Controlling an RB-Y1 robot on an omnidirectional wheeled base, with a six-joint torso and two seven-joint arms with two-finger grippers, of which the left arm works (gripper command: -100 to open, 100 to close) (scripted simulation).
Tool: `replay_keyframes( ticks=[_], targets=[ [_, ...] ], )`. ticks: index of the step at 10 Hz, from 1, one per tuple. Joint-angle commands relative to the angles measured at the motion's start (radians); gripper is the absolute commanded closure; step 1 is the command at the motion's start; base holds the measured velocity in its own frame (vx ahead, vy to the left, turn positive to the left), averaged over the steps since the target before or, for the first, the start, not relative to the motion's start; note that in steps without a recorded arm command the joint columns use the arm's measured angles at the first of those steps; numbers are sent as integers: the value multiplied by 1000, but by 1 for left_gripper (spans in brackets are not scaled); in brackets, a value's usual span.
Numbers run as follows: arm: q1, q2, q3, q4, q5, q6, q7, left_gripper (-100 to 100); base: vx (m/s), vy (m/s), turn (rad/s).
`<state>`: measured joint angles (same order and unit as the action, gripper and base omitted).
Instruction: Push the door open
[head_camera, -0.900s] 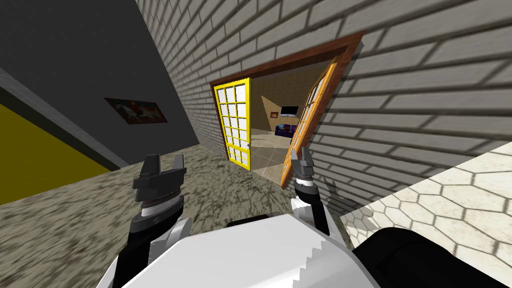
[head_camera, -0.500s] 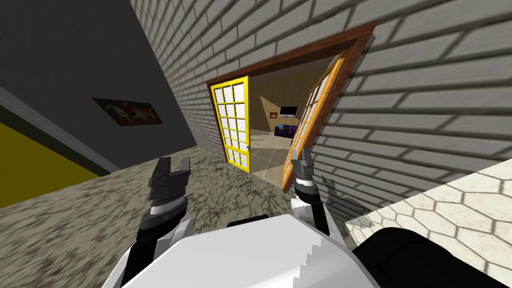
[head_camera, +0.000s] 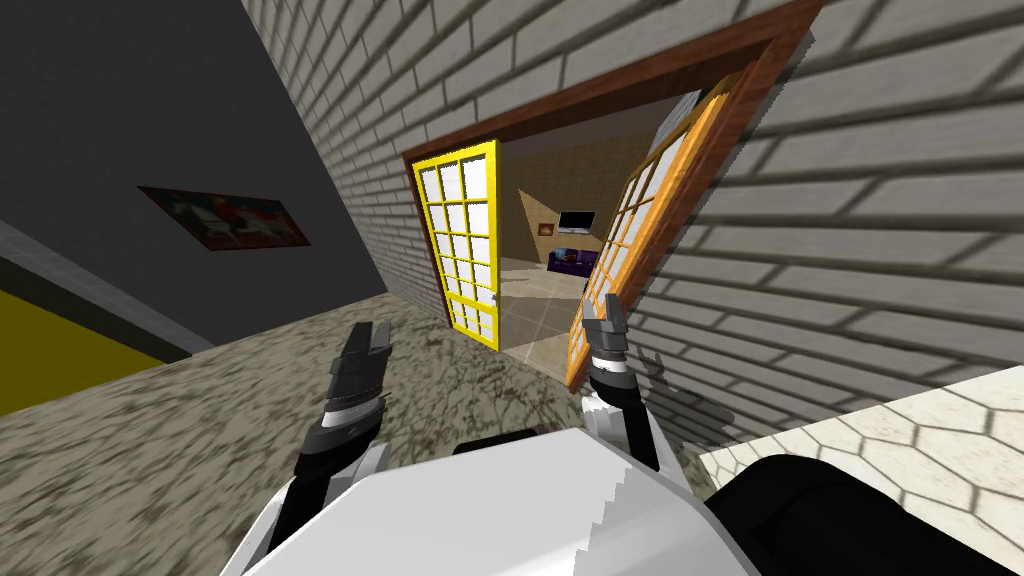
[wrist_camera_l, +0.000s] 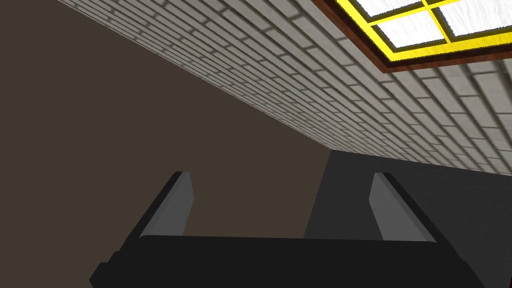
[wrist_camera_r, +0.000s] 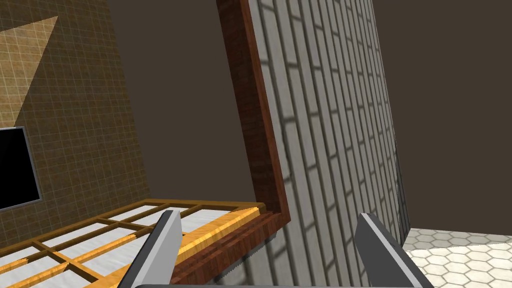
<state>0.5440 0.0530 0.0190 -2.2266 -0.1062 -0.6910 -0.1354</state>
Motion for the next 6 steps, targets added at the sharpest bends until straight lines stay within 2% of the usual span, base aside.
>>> replay_keyframes(
  ticks=[1, 6],
  targets=[
    [0, 6, -4, 31, -9, -12, -31, -100, 133, -10, -30],
    [5, 22, -22, 125, -45, -43, -135, -100, 131, 6, -35]
  ],
)
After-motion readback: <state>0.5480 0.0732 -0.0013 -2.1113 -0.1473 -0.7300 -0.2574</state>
